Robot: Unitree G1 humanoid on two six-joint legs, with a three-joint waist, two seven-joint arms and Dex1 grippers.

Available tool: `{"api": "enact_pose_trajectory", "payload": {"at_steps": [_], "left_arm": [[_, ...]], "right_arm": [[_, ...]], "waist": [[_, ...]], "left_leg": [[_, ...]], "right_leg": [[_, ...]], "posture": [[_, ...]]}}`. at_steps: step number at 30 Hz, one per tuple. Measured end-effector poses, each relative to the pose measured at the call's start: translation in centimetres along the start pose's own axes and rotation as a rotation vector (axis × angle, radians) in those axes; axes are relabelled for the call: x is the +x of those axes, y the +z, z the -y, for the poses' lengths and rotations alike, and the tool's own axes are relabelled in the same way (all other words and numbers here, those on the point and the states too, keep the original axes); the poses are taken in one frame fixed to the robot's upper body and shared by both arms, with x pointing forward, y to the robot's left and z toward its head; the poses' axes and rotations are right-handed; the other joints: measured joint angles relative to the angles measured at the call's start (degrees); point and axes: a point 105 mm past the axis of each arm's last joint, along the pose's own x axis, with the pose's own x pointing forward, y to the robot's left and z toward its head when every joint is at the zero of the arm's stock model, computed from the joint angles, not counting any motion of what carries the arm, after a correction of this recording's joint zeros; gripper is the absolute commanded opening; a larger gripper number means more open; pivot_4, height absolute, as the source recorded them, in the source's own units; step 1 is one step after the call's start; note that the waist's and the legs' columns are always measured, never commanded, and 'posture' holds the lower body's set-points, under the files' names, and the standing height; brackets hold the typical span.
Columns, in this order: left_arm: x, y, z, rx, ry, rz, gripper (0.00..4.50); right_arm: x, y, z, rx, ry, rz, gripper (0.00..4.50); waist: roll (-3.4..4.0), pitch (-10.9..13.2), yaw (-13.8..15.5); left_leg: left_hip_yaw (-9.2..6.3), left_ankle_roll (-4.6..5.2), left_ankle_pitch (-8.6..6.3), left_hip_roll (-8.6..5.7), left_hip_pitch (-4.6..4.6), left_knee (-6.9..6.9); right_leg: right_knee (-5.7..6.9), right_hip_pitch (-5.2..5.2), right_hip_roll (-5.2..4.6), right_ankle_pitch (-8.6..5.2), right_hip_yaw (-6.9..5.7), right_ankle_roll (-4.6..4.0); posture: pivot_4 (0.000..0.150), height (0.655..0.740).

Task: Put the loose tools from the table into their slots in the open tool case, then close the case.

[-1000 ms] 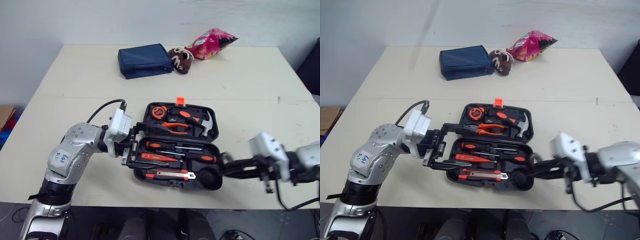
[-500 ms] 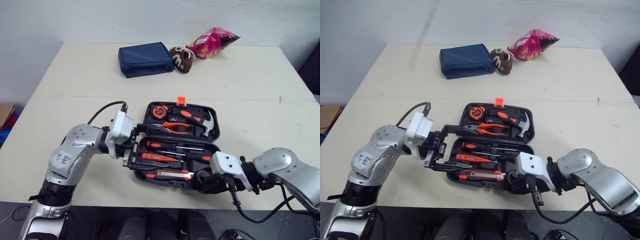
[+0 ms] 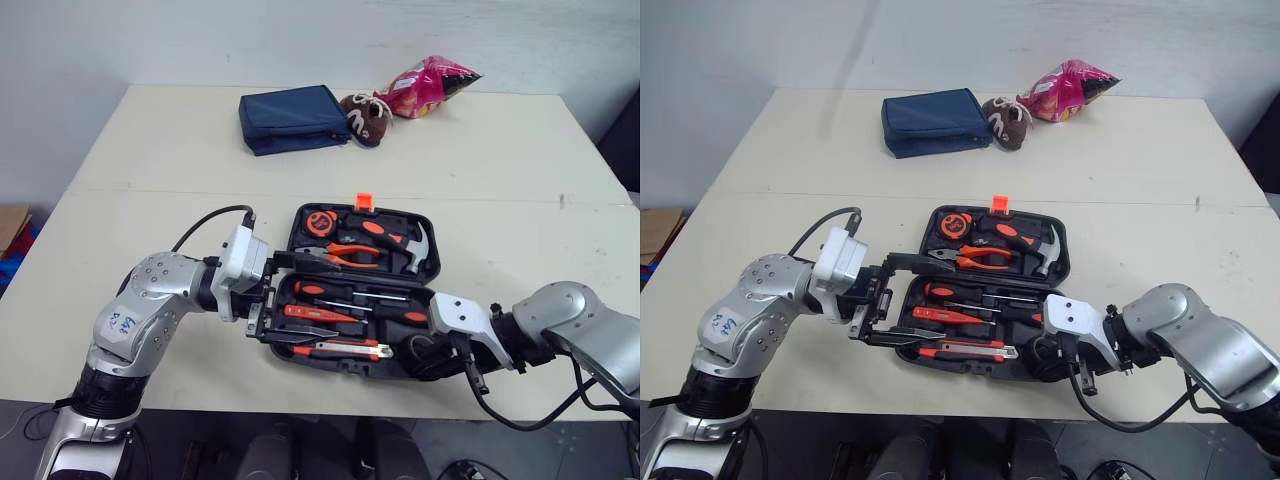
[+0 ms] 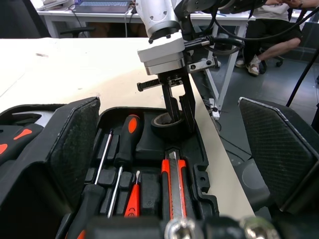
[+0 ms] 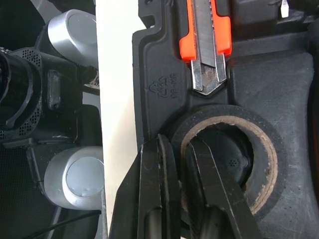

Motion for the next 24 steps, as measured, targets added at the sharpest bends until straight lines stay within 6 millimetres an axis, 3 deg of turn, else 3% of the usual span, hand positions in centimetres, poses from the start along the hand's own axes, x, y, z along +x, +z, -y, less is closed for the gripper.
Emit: {"api": "enact_pose_trajectory", "payload": {"at_steps": [9,10,14,19,24], "left_arm": [[0.0,0.0,-0.1,0.0,0.009,0.0,4.5],[0.0,0.0,-0.1,0.0,0.009,-0.001,4.5],[-0.2,0.1,-0.3,0.003,0.024,-0.004,4.5],[-0.5,-0.2,-0.3,-0.005,0.036,-0.014,4.5],[-1.0,-0.4,-0.3,-0.015,0.042,-0.03,4.5]], "right_arm": [[0.1,0.0,0.2,0.018,0.023,0.0,0.02],[0.1,0.1,0.2,0.015,0.038,-0.001,0.96],[-0.3,0.9,0.6,-0.058,0.036,0.002,2.83],[-1.2,1.1,-0.5,-0.033,0.169,0.014,2.83],[-3.7,2.3,-0.4,-0.061,0.151,0.069,2.83]], "waist": [[0.0,0.0,-0.09],[0.0,0.0,-0.1],[0.0,0.0,-0.07],[0.01,0.01,-0.08],[0.02,0.01,-0.04]], "left_leg": [[-0.14,0.0,0.0,0.0,-0.01,0.06],[-0.14,0.0,0.0,0.0,-0.01,0.06],[-0.25,0.0,0.0,0.0,-0.12,0.06],[-0.33,0.01,0.0,-0.03,-0.2,0.13],[-0.39,0.0,0.0,-0.01,-0.21,0.18]], "right_leg": [[-0.03,0.09,0.0,0.0,-0.14,0.0],[-0.03,0.09,0.0,0.0,-0.15,0.0],[-0.01,0.07,0.02,0.0,-0.28,0.0],[0.03,0.07,0.04,0.0,-0.38,0.0],[-0.04,0.09,-0.01,0.0,-0.39,-0.01]], "posture": [[0.15,0.74],[0.15,0.74],[0.15,0.74],[0.15,0.74],[0.15,0.74]]}}
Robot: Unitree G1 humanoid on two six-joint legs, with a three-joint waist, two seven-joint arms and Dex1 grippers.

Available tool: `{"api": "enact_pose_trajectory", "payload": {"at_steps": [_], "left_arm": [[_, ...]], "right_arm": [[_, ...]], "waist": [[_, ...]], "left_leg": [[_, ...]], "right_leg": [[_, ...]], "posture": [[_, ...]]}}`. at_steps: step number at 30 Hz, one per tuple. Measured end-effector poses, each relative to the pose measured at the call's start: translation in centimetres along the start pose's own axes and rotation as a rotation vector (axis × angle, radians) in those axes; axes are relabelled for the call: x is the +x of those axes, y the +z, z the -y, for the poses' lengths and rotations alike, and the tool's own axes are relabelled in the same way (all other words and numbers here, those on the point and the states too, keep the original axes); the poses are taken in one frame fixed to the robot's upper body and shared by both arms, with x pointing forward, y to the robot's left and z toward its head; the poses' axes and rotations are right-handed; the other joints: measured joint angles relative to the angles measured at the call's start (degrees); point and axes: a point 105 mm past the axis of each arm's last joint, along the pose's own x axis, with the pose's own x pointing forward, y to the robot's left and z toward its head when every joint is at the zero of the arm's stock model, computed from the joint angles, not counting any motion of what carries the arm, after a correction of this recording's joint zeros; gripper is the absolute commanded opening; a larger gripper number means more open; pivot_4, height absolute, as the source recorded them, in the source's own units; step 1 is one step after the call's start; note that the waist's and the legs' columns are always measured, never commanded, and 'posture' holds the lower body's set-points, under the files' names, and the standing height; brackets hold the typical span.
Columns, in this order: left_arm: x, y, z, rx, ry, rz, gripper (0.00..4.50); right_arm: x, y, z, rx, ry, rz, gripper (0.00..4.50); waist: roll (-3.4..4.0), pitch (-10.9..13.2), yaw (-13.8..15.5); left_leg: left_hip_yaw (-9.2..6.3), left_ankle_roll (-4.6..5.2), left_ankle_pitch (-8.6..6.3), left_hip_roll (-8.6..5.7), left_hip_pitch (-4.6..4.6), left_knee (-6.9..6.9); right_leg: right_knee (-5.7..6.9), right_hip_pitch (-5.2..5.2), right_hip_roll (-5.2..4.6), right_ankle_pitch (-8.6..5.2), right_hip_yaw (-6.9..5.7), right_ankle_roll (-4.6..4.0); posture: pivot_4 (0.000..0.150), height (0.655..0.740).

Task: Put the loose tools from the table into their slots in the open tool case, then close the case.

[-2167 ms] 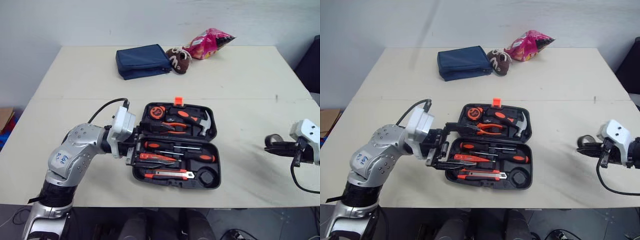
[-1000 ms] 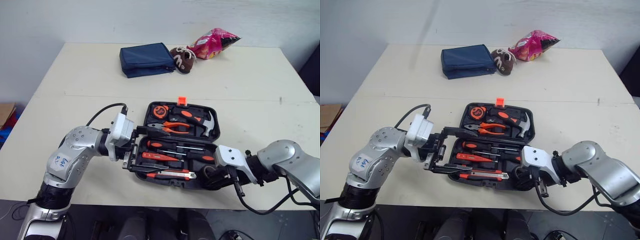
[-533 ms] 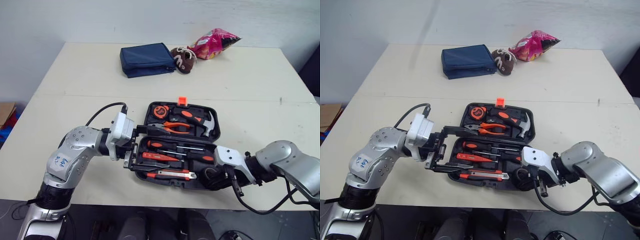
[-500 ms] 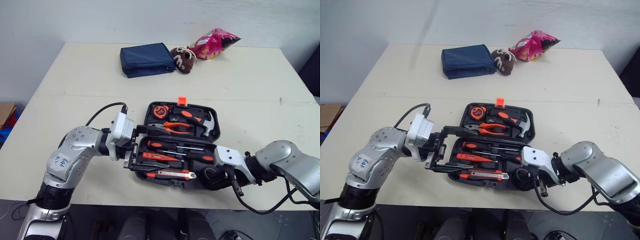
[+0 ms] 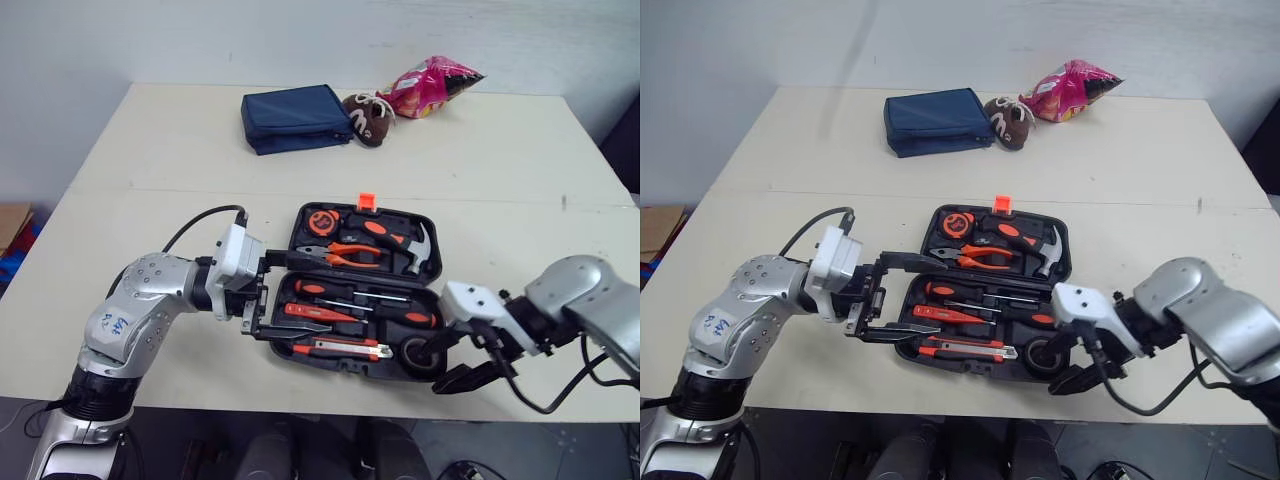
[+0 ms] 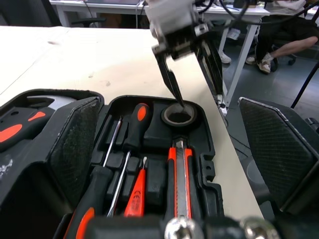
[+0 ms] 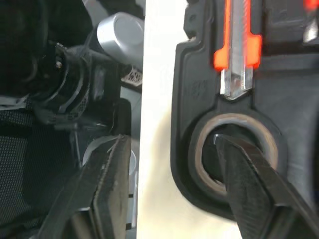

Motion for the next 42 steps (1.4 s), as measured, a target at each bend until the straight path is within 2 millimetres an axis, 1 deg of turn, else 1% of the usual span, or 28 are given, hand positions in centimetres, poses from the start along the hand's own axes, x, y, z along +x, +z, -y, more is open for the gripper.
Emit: {"api": "enact_pose_trajectory", "payload": {"at_steps": [3,4,5,6,7,9,11,13,14,17,20,22,25,27,29,30,32,34,36,37,38,39,42], "left_arm": [[0.0,0.0,-0.1,0.005,0.004,-0.002,4.5],[0.0,0.0,-0.1,0.016,0.008,-0.006,4.5],[-0.1,0.0,-0.2,0.018,0.012,-0.008,4.5],[-0.1,-0.1,-0.2,0.021,0.014,-0.009,4.5],[-0.1,-0.1,-0.3,0.023,0.014,-0.01,4.5],[-0.2,-0.2,-0.4,0.018,0.018,-0.011,4.5],[-0.4,-0.4,-0.5,0.006,0.025,-0.014,4.5],[-0.4,-0.5,-0.5,0.003,0.024,-0.015,4.5],[-0.4,-0.5,-0.5,0.004,0.023,-0.017,4.5],[-0.7,-0.7,-0.5,0.005,0.023,-0.038,4.5],[-0.8,-0.8,-0.5,0.003,0.024,-0.05,4.5],[-0.8,-0.9,-0.5,0.003,0.026,-0.054,4.5],[-0.9,-1.1,-0.6,-0.007,0.032,-0.058,4.5],[-1.6,-1.7,-1.0,-0.024,0.063,-0.075,4.5],[-2.6,-2.2,-1.8,-0.033,0.119,-0.097,3.98],[-3.4,-2.5,-2.5,-0.03,0.167,-0.117,3.77],[-5.0,-3.2,-3.7,-0.037,0.258,-0.165,2.89],[-6.3,-3.8,-5.3,-0.015,0.354,-0.219,1.99],[-7.1,-4.5,-6.0,-0.023,0.406,-0.254,1.0],[-7.5,-4.9,-6.2,-0.034,0.42,-0.27,0.55],[-7.6,-5.2,-6.2,-0.041,0.424,-0.284,0.06],[-7.6,-5.6,-6.4,-0.049,0.431,-0.303,0.02],[-7.4,-8.0,-7.3,-0.099,0.495,-0.357,0.02]], "right_arm": [[-0.6,0.3,0.1,-0.029,-0.031,0.082,2.83],[-0.3,0.3,0.2,-0.043,-0.051,0.156,2.83],[0.0,0.4,0.2,-0.046,-0.05,0.21,2.6],[0.6,0.5,0.0,-0.047,-0.046,0.289,2.31],[1.1,0.2,-0.1,-0.043,-0.049,0.334,2.02],[2.1,-0.7,-0.3,-0.042,-0.07,0.37,1.05],[2.7,-1.6,-0.3,-0.069,-0.098,0.364,0.04],[2.9,-2.5,0.3,-0.123,-0.149,0.36,0.04],[3.1,-2.9,0.4,-0.125,-0.161,0.364,0.04],[4.1,-5.0,0.9,-0.108,-0.196,0.35,0.04],[4.5,-5.5,1.0,-0.101,-0.206,0.37,0.04],[4.6,-5.7,1.0,-0.102,-0.206,0.367,0.04],[4.5,-5.8,0.9,-0.091,-0.211,0.377,0.04],[4.4,-5.6,0.7,-0.05,-0.222,0.419,0.04],[4.1,-5.5,0.6,-0.019,-0.235,0.436,0.0],[3.5,-5.4,0.5,0.003,-0.252,0.443,0.0],[1.8,-4.4,1.0,-0.004,-0.323,0.462,0.0],[-0.9,-3.5,2.0,-0.002,-0.441,0.469,0.0],[-2.7,-3.3,2.6,0.0,-0.516,0.451,0.0],[-3.6,-3.5,2.8,0.006,-0.55,0.433,0.0],[-4.0,-3.8,2.9,0.011,-0.577,0.416,0.0],[-4.4,-4.4,3.3,0.012,-0.621,0.391,0.0],[-5.5,-7.7,4.8,0.079,-0.784,0.283,0.0]], "waist": [[-0.02,-0.01,0.08],[-0.03,-0.01,0.11],[-0.03,-0.01,0.12],[-0.03,-0.01,0.13],[-0.02,-0.01,0.14],[-0.02,-0.01,0.21],[-0.01,-0.01,0.11],[-0.02,-0.01,0.04],[-0.02,-0.01,0.02],[-0.01,-0.01,0.0],[-0.03,-0.02,-0.02],[-0.04,-0.03,-0.04],[-0.05,-0.04,0.0],[-0.01,-0.01,0.13],[0.12,0.06,0.09],[0.2,0.11,0.08],[0.23,0.13,0.07],[0.23,0.13,0.05],[0.23,0.13,0.05],[0.23,0.13,0.07],[0.23,0.13,0.16],[0.21,0.12,0.26],[0.21,0.12,0.66]], "left_leg": [[-0.09,-0.01,-0.01,0.02,-0.01,0.0],[-0.09,-0.01,0.0,-0.01,-0.04,-0.02],[-0.09,-0.01,-0.01,0.0,-0.04,-0.01],[-0.08,-0.01,0.0,-0.03,-0.05,-0.01],[-0.07,-0.01,0.0,-0.05,-0.05,0.0],[-0.08,0.02,0.01,-0.11,-0.06,0.01],[-0.05,0.07,0.04,-0.18,-0.05,0.05],[-0.05,0.08,0.04,-0.19,-0.03,0.08],[-0.05,0.07,0.04,-0.17,0.0,0.08],[-0.06,0.07,0.04,-0.15,0.0,0.05],[-0.04,0.08,0.05,-0.15,0.16,0.08],[-0.12,0.03,0.01,-0.11,0.45,0.06],[-0.27,-0.03,-0.04,0.02,0.61,0.06],[-0.36,-0.06,-0.05,0.04,0.57,0.06],[-0.36,-0.07,-0.05,0.04,0.44,0.06],[-0.33,-0.06,-0.05,0.03,0.35,0.07],[-0.3,-0.06,-0.04,0.02,0.31,0.07],[-0.26,-0.05,-0.04,0.02,0.31,0.07],[-0.24,-0.05,-0.04,0.02,0.3,0.02],[-0.24,-0.05,-0.04,0.03,0.29,-0.07],[-0.25,-0.05,-0.04,0.02,0.25,-0.12],[-0.25,-0.04,-0.04,0.01,0.21,-0.13],[-0.09,0.11,0.04,-0.25,0.1,-0.23]], "right_leg": [[0.06,0.06,0.01,0.0,-0.06,0.0],[0.09,0.06,0.03,0.0,-0.08,0.01],[0.1,0.07,0.05,0.0,-0.1,0.01],[0.13,0.04,0.1,0.0,-0.11,0.01],[0.17,0.03,0.13,0.0,-0.12,0.01],[0.21,0.04,0.14,0.0,-0.12,0.01],[0.28,0.03,0.12,0.03,-0.07,0.06],[0.29,0.05,0.11,0.04,-0.05,0.07],[0.31,0.06,0.13,0.03,-0.05,0.07],[0.34,0.04,0.15,0.02,-0.07,0.04],[0.34,0.2,0.13,0.02,-0.05,0.04],[-0.02,0.55,0.1,0.01,-0.08,0.04],[-0.16,0.83,-0.02,0.02,-0.07,0.03],[-0.15,0.81,-0.04,-0.01,-0.1,-0.02],[-0.12,0.64,-0.05,-0.02,-0.09,-0.03],[-0.08,0.52,-0.06,-0.02,-0.09,-0.03],[-0.02,0.45,-0.05,-0.02,-0.09,-0.03],[-0.02,0.44,-0.04,-0.02,-0.1,-0.03],[0.01,0.42,-0.04,-0.02,-0.09,-0.03],[0.07,0.41,-0.02,-0.02,-0.11,-0.03],[0.04,0.39,-0.02,-0.02,-0.14,-0.03],[0.02,0.35,-0.01,-0.02,-0.17,-0.02],[0.08,0.17,0.05,0.02,-0.19,0.06]], "posture": [[0.15,0.74],[0.15,0.74],[0.15,0.74],[0.15,0.74],[0.15,0.74],[0.15,0.74],[0.15,0.74],[0.15,0.74],[0.15,0.74],[0.15,0.74],[0.15,0.74],[0.15,0.74],[0.15,0.74],[0.15,0.74],[0.15,0.74],[0.15,0.74],[0.15,0.74],[0.15,0.74],[0.15,0.74],[0.15,0.74],[0.15,0.74],[0.15,0.74],[0.15,0.74]]}}
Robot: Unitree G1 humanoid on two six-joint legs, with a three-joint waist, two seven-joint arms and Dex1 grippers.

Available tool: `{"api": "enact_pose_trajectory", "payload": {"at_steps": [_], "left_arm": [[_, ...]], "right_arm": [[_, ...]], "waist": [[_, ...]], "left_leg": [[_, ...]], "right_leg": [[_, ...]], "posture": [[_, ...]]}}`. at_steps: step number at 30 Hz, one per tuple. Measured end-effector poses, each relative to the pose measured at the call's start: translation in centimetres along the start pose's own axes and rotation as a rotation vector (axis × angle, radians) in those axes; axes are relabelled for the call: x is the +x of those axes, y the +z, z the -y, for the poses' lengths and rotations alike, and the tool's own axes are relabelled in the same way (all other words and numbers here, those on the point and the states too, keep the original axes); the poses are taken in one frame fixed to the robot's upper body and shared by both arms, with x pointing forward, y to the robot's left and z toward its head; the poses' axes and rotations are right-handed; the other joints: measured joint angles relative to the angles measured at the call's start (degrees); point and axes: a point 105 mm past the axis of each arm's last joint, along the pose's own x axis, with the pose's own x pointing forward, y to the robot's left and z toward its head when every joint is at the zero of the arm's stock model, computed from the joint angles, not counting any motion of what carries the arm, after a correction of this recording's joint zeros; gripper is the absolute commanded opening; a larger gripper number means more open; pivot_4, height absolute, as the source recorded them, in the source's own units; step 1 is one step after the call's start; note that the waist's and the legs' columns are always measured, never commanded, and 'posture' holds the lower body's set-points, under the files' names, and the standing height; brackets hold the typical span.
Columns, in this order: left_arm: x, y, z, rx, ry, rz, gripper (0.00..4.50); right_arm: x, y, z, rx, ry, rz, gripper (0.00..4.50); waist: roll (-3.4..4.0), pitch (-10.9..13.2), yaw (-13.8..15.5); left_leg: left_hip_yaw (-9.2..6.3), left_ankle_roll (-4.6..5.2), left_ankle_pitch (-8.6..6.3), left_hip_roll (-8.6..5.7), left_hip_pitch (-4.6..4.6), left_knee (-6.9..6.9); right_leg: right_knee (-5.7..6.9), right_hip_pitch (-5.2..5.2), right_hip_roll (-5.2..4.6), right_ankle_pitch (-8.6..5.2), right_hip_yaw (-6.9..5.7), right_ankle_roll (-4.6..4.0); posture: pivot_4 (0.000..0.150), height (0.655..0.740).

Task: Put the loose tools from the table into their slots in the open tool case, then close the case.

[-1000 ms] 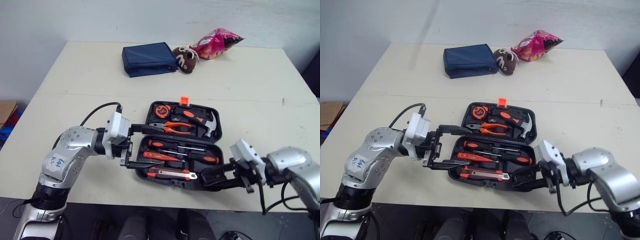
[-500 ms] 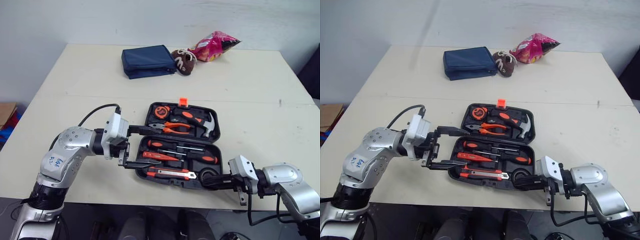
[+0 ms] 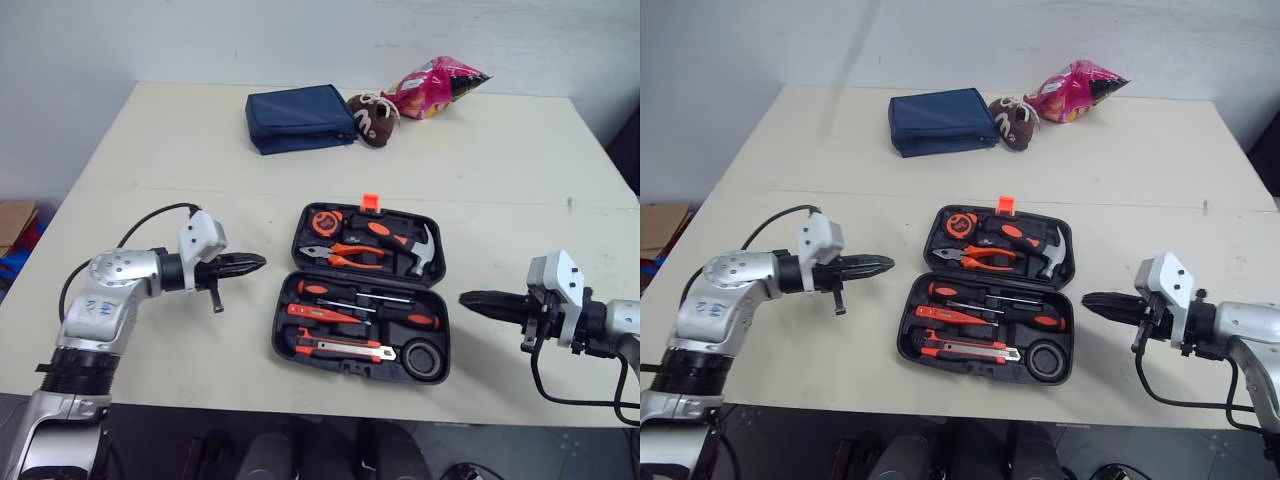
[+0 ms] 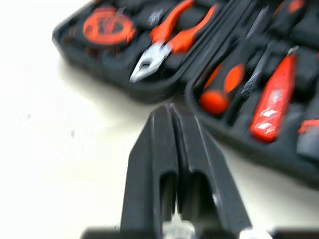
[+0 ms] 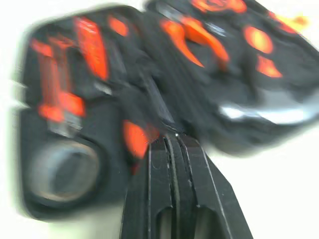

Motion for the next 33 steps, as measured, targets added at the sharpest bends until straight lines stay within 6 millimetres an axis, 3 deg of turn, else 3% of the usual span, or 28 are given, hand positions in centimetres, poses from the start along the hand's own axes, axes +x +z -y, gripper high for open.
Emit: {"api": "enact_pose_trajectory", "payload": {"at_steps": [3,6,10,14,19,29,32,33], "left_arm": [[1.6,-1.7,0.2,-0.033,0.005,-0.056,0.02],[2.8,-1.5,0.3,-0.041,-0.009,-0.052,0.02],[4.3,-1.3,1.3,-0.059,-0.057,-0.043,0.02],[4.9,-1.2,1.6,-0.072,-0.061,-0.035,0.02],[6.4,-1.1,1.0,-0.097,-0.018,-0.043,0.02],[6.5,-1.0,-0.4,-0.098,0.03,-0.063,0.02],[5.8,-1.1,-0.4,-0.14,0.016,-0.066,0.85],[5.1,-1.2,-0.6,-0.162,0.015,-0.073,1.32]], "right_arm": [[0.9,-2.1,0.5,0.033,-0.042,-0.058,0.0],[3.3,-2.6,-0.2,0.034,-0.009,-0.046,0.0],[5.6,-1.2,-0.4,0.003,0.025,0.007,0.0],[6.4,-0.8,-0.1,-0.024,0.034,0.014,0.0],[8.1,0.1,1.6,-0.056,0.017,0.02,0.0],[9.1,0.7,2.5,-0.078,0.05,0.011,0.0],[8.7,0.6,2.6,0.002,0.037,-0.004,1.03],[8.1,0.4,2.7,0.023,0.03,-0.028,1.54]], "waist": [[-0.02,0.01,-0.28],[-0.05,0.03,-0.92],[-0.04,0.03,-1.19],[-0.05,0.03,-0.85],[-0.06,0.03,-0.8],[-0.06,0.03,-0.94],[-0.06,0.03,-1.01],[-0.05,0.03,-1.01]], "left_leg": [[0.19,0.14,0.08,-0.06,-0.19,0.05],[0.35,0.18,0.11,-0.05,-0.1,0.1],[0.37,0.16,0.11,-0.04,0.02,0.09],[0.34,0.16,0.11,-0.05,-0.05,0.11],[0.33,0.21,0.14,-0.08,-0.07,0.36],[0.31,0.21,0.14,-0.07,-0.06,0.36],[0.31,0.2,0.14,-0.06,-0.08,0.35],[0.28,0.19,0.13,-0.06,-0.1,0.33]], "right_leg": [[0.04,-0.2,0.03,0.12,-0.05,0.2],[0.15,-0.21,0.04,0.15,-0.03,0.25],[0.26,-0.2,0.02,0.14,0.07,0.24],[0.19,-0.21,0.01,0.14,0.08,0.24],[0.36,-0.18,-0.02,0.18,0.09,0.28],[0.42,-0.18,-0.02,0.18,0.12,0.28],[0.42,-0.21,-0.04,0.18,0.16,0.27],[0.41,-0.24,-0.06,0.17,0.18,0.25]], "posture": [[0.15,0.74],[0.15,0.74],[0.15,0.74],[0.15,0.74],[0.15,0.74],[0.15,0.74],[0.15,0.74],[0.15,0.74]]}}
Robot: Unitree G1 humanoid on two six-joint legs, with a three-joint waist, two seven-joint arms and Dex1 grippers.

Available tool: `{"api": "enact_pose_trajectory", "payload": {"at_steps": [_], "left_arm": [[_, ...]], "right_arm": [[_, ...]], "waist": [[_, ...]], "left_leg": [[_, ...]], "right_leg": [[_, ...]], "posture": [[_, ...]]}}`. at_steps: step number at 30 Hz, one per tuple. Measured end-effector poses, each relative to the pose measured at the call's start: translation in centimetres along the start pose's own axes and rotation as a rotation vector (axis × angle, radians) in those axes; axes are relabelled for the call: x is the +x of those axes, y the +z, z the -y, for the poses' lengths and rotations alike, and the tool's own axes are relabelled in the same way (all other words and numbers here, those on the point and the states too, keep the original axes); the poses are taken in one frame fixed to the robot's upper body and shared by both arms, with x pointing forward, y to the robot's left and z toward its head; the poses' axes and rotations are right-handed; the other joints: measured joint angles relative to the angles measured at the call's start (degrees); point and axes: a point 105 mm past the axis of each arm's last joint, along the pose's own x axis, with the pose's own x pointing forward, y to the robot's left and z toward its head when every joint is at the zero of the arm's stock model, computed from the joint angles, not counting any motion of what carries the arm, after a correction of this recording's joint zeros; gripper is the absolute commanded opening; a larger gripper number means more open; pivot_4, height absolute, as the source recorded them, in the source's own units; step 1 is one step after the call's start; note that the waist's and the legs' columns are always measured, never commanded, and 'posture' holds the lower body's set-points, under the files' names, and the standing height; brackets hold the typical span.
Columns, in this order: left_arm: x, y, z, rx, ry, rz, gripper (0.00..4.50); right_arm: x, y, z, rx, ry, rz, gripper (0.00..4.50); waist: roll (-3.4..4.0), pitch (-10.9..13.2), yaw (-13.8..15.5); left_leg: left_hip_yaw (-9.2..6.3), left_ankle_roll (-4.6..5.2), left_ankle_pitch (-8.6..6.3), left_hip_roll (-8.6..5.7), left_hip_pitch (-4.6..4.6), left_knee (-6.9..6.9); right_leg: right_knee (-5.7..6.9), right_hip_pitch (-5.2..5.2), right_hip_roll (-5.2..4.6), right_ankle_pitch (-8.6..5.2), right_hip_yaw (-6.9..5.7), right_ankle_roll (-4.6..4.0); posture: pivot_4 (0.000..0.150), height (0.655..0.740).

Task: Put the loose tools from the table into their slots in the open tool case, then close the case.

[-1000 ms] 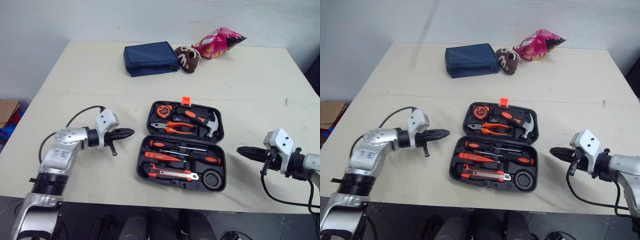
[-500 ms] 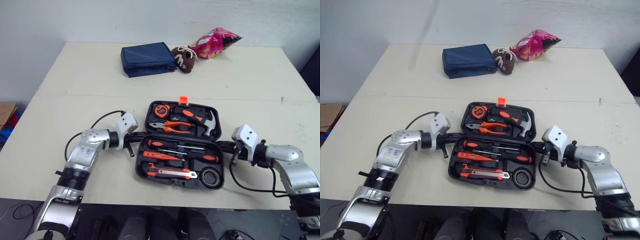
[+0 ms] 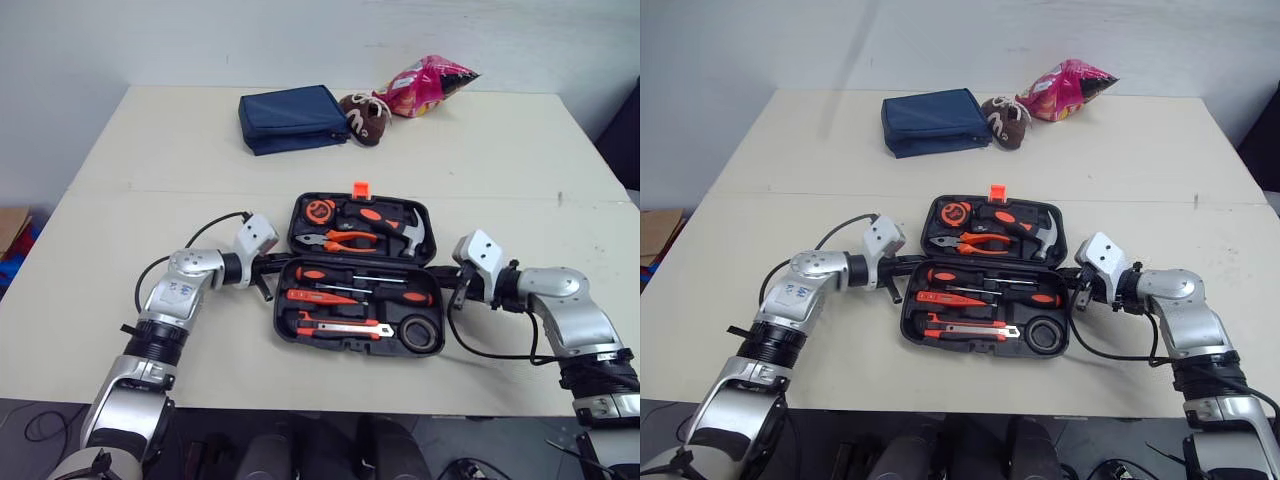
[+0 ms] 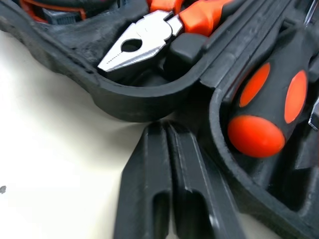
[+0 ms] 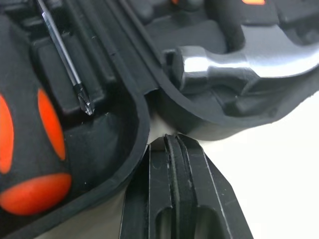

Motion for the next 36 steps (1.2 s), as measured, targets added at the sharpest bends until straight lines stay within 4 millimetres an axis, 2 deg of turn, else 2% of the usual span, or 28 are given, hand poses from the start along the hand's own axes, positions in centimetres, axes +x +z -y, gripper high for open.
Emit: {"api": "enact_pose_trajectory", "payload": {"at_steps": [3,6,7,8,12,14,18,21,26,30,36], "left_arm": [[-3.1,-0.1,-2.2,-0.024,0.1,0.005,2.66],[-4.7,1.3,-3.0,-0.046,0.131,0.077,3.84],[-4.6,1.8,-2.9,-0.091,0.125,0.074,4.26],[-4.5,2.1,-2.9,-0.131,0.131,0.055,4.45],[-3.9,3.1,-2.9,-0.251,0.141,-0.003,4.45],[-2.3,5.0,-1.8,-0.293,0.087,0.01,4.45],[-0.5,5.8,-2.1,-0.35,0.122,-0.001,4.45],[0.5,5.4,-2.3,-0.382,0.156,-0.041,4.45],[0.9,4.3,-2.7,-0.423,0.208,-0.074,4.45],[1.9,4.8,-2.7,-0.431,0.219,-0.063,4.45],[2.3,5.0,-3.0,-0.434,0.233,-0.063,4.45]], "right_arm": [[-2.8,-0.5,2.0,0.066,-0.117,-0.059,3.07],[-4.4,0.9,2.8,0.189,-0.173,-0.035,4.43],[-4.8,1.2,3.0,0.253,-0.195,-0.08,4.5],[-5.3,1.7,3.4,0.29,-0.232,-0.125,4.5],[-5.8,3.6,3.9,0.418,-0.276,-0.181,4.5],[-4.6,5.1,3.3,0.497,-0.229,-0.16,4.5],[-2.7,5.8,2.9,0.651,-0.201,-0.186,4.5],[-1.8,5.7,3.8,0.689,-0.257,-0.227,4.5],[-1.2,4.8,4.3,0.732,-0.297,-0.259,4.5],[-0.7,4.0,4.4,0.754,-0.308,-0.301,4.5],[-0.4,4.1,4.7,0.773,-0.321,-0.301,4.5]], "waist": [[0.0,0.0,0.07],[0.01,0.0,0.12],[0.01,0.0,0.24],[0.01,0.0,0.36],[0.01,0.0,0.29],[0.01,0.0,0.29],[0.01,0.0,0.23],[0.01,0.0,0.09],[0.01,0.0,0.16],[0.01,0.0,0.19],[0.0,0.0,-0.04]], "left_leg": [[-0.15,-0.01,-0.01,0.01,-0.2,0.04],[-0.25,-0.01,0.0,0.0,-0.31,0.12],[-0.3,0.01,0.01,-0.01,-0.37,0.18],[-0.39,0.03,0.03,-0.03,-0.54,0.24],[-0.42,0.03,0.04,-0.06,-0.63,0.23],[-0.41,0.02,0.05,-0.06,-0.64,0.16],[-0.31,0.0,0.08,-0.09,-0.64,0.11],[-0.26,-0.01,0.08,-0.1,-0.64,0.04],[-0.06,-0.03,0.1,-0.12,-0.81,0.03],[0.01,-0.02,0.15,-0.15,-0.9,0.07],[0.06,-0.04,0.16,-0.14,-0.89,0.07]], "right_leg": [[-0.05,-0.08,-0.03,-0.02,-0.01,-0.03],[-0.04,-0.11,-0.08,-0.02,-0.02,-0.03],[-0.01,-0.12,-0.1,-0.01,-0.03,-0.03],[0.0,-0.2,-0.09,0.0,-0.05,-0.02],[-0.02,-0.26,-0.03,0.0,-0.06,-0.01],[-0.05,-0.26,0.02,0.0,-0.09,-0.01],[-0.04,-0.32,0.04,0.01,-0.19,0.0],[-0.03,-0.38,0.06,0.01,-0.2,0.01],[0.13,-0.75,0.08,0.01,-0.21,0.01],[0.24,-0.88,0.06,0.02,-0.16,0.03],[0.29,-0.93,0.08,0.02,-0.11,0.03]], "posture": [[0.15,0.74],[0.15,0.74],[0.15,0.74],[0.15,0.74],[0.15,0.74],[0.15,0.74],[0.15,0.74],[0.15,0.74],[0.15,0.74],[0.15,0.74],[0.15,0.74]]}}
